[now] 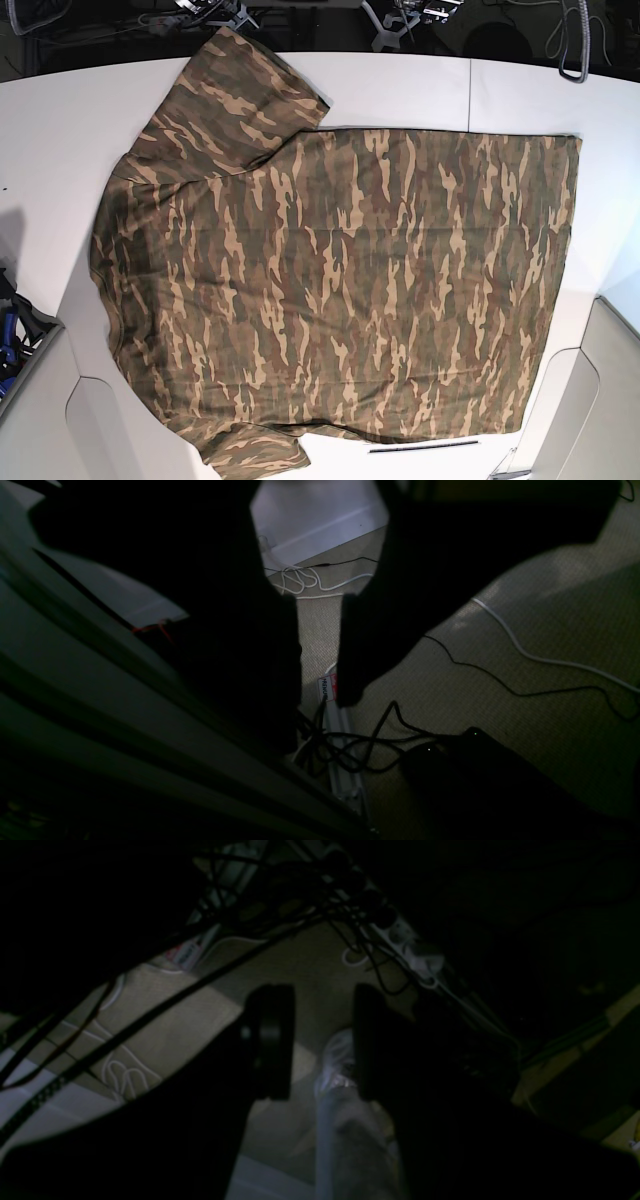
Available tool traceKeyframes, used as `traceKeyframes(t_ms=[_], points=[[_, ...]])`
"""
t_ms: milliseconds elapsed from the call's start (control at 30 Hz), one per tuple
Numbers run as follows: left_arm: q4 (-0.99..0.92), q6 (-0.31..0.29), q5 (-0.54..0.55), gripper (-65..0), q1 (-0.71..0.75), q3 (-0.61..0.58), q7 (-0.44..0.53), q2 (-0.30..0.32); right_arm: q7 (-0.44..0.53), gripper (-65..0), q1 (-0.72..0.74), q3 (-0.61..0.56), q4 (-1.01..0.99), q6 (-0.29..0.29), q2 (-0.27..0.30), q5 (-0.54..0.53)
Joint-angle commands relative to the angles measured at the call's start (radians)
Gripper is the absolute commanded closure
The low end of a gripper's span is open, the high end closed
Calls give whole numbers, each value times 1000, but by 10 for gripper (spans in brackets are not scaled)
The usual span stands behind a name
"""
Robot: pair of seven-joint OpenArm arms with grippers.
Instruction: Fold the T-shirt properly
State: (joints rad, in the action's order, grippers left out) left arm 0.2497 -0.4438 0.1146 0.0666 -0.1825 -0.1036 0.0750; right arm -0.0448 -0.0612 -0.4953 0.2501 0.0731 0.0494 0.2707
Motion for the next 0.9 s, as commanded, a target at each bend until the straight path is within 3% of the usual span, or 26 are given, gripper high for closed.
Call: traceKeyframes(t_ms=[0, 867], points=[[6, -18, 1, -131, 1, -1, 10, 1, 8, -189, -3, -2, 9, -6, 0, 2], [6, -18, -27, -131, 33, -1, -10, 31, 6, -189, -13, -2, 61, -6, 3, 2]])
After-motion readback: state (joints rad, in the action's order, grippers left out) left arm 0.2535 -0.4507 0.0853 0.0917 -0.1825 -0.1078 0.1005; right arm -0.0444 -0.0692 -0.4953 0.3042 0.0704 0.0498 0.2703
